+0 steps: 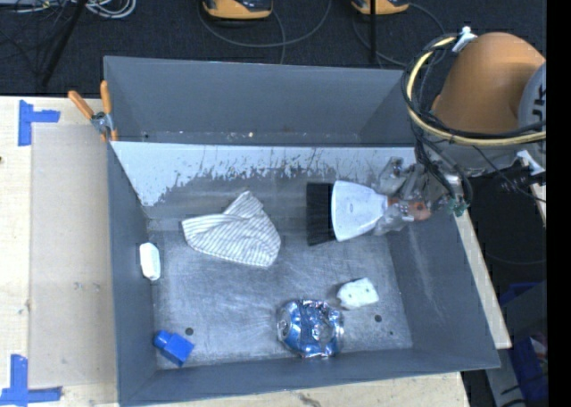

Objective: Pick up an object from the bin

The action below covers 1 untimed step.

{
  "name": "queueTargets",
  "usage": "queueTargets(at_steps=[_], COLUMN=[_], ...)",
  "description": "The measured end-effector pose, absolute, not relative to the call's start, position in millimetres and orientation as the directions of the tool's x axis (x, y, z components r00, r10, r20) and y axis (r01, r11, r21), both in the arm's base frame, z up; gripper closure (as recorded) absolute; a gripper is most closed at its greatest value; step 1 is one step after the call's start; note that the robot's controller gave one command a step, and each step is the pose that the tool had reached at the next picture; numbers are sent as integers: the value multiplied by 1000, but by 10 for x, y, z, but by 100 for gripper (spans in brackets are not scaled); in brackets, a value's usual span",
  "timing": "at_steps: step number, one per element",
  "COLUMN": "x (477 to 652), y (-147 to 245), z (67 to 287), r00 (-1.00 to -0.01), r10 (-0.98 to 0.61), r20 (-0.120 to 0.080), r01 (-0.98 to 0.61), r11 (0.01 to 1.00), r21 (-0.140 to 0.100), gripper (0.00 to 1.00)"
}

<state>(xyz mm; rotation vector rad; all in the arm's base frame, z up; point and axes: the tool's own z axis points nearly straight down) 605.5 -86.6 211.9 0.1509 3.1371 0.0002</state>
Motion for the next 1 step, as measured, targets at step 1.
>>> queueTargets(at_steps=[1], x=[6053], y=[-865], z=[2115], r00=[-995], r10=[96], r20=[0], r01=[96], r11=[995], r21=[0], gripper=[100])
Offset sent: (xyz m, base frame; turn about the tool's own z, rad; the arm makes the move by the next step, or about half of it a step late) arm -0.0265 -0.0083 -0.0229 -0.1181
